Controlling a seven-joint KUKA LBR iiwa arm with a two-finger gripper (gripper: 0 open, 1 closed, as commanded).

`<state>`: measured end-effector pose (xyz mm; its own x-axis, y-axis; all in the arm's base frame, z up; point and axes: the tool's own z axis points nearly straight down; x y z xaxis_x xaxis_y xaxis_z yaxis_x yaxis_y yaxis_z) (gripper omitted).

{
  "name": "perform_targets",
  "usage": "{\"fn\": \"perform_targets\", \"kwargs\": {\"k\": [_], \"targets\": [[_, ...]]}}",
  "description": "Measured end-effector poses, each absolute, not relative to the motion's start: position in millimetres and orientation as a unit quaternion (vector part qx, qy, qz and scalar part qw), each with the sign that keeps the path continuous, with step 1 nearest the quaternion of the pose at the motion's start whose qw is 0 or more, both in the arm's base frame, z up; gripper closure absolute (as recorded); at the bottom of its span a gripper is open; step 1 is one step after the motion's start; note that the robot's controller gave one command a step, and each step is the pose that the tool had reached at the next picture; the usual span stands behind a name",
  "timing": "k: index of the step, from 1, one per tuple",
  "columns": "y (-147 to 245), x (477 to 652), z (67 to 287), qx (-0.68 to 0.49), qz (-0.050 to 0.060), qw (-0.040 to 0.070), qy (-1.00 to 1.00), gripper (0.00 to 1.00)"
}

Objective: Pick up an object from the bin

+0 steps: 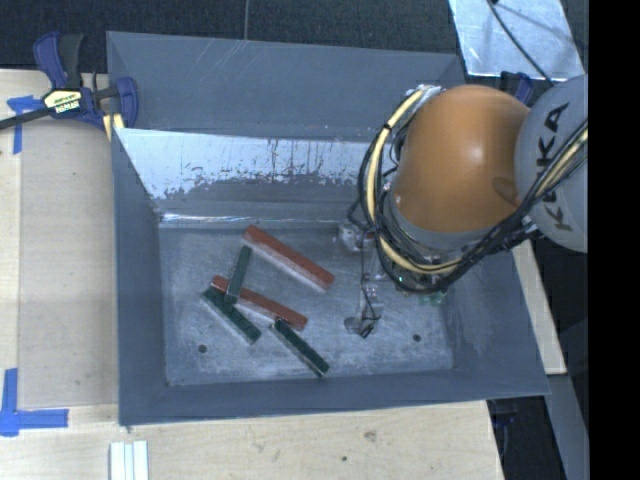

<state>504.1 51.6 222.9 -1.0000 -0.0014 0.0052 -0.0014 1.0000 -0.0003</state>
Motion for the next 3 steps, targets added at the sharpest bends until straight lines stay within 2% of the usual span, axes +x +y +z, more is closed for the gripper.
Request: {"fn": "perform_targets", "kwargs": {"k": [1,2,3], "targets": [[71.5,519.3,66.8,0.034,0.0,0.003,-0.999,0.0],[71.1,522.8,72.7,0.032,0.0,-0.002,-0.999,1.0],[97.4,509.0,125.7,0.028,-0.001,-0.004,-1.0,1.0]]}}
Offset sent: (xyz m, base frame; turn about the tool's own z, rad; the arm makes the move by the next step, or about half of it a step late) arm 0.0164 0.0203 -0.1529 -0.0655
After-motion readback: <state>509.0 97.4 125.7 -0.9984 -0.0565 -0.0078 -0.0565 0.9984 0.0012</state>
